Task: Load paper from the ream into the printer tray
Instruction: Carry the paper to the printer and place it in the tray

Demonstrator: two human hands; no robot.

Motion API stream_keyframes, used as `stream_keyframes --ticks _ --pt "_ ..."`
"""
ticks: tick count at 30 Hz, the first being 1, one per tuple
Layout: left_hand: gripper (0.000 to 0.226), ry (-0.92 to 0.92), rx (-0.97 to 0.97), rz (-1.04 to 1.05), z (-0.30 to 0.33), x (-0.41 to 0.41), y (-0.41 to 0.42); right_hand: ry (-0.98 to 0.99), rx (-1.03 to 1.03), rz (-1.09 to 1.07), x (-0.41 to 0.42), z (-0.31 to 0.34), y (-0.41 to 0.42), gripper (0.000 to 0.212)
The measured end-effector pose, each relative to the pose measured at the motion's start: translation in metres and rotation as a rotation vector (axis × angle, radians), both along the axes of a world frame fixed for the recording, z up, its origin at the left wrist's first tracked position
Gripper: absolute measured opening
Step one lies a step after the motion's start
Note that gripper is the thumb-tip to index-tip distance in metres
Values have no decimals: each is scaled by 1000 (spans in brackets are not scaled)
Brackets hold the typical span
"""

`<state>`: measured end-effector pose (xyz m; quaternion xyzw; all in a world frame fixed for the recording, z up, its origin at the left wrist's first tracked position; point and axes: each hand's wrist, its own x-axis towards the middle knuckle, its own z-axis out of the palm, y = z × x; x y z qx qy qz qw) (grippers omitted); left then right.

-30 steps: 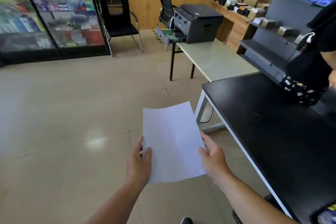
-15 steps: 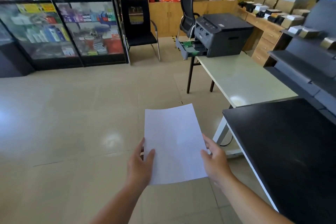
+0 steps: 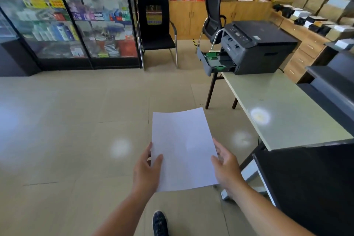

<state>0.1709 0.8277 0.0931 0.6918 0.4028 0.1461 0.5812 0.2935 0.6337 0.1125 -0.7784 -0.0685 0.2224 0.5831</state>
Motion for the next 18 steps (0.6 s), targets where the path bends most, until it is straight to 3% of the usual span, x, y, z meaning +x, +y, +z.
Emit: stream_keyframes --ticks 18 --pt "54 -4 -1 19 3 202 205 5 -17 -28 200 9 207 58"
